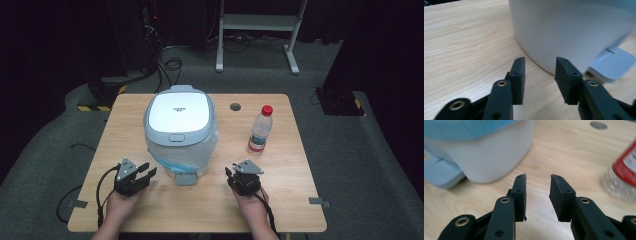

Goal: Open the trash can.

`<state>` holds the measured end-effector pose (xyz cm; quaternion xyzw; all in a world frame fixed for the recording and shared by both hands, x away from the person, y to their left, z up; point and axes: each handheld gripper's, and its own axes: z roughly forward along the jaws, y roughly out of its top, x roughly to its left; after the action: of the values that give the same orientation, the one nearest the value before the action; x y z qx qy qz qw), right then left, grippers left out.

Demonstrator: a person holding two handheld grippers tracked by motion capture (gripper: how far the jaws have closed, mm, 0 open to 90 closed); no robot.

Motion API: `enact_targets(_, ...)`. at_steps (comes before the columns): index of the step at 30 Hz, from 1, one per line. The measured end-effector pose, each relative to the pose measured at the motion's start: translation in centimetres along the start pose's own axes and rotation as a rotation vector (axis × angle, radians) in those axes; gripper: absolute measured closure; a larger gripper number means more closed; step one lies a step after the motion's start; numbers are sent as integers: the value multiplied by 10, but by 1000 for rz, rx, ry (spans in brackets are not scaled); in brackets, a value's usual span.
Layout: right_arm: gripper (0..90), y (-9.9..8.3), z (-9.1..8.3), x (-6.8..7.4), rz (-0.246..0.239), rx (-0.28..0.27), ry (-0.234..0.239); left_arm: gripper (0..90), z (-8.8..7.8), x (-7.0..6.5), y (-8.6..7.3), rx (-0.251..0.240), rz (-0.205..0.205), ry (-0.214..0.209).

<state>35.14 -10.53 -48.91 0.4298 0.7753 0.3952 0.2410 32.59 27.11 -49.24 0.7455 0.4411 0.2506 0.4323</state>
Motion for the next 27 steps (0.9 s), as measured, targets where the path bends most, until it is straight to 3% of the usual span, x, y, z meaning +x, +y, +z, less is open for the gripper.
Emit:
enact_targets(5, 636, -16, -8, -3, 9, 22, -26, 480, -10, -13, 1, -29, 15, -25)
enact_targets(11, 608, -27, -20, -7, 11, 21, -51, 460, -11, -33, -3, -5, 39, -73)
enact_targets(16, 610, -33, -25, -13, 30, 9, -58, 612, -8, -46, -1, 16, 72, -121)
enact_targets(21, 612, -37, -25, -17, 48, 11, -59, 662, -2, -59, 2, 15, 100, -144)
enact_targets(24, 614, -37, -25, -18, 56, 10, -57, 680, 9, -64, 4, 12, 88, -168)
enact_targets(27, 614, -38, -25, -18, 58, 7, -55, 687, 20, -69, 4, 15, 105, -167)
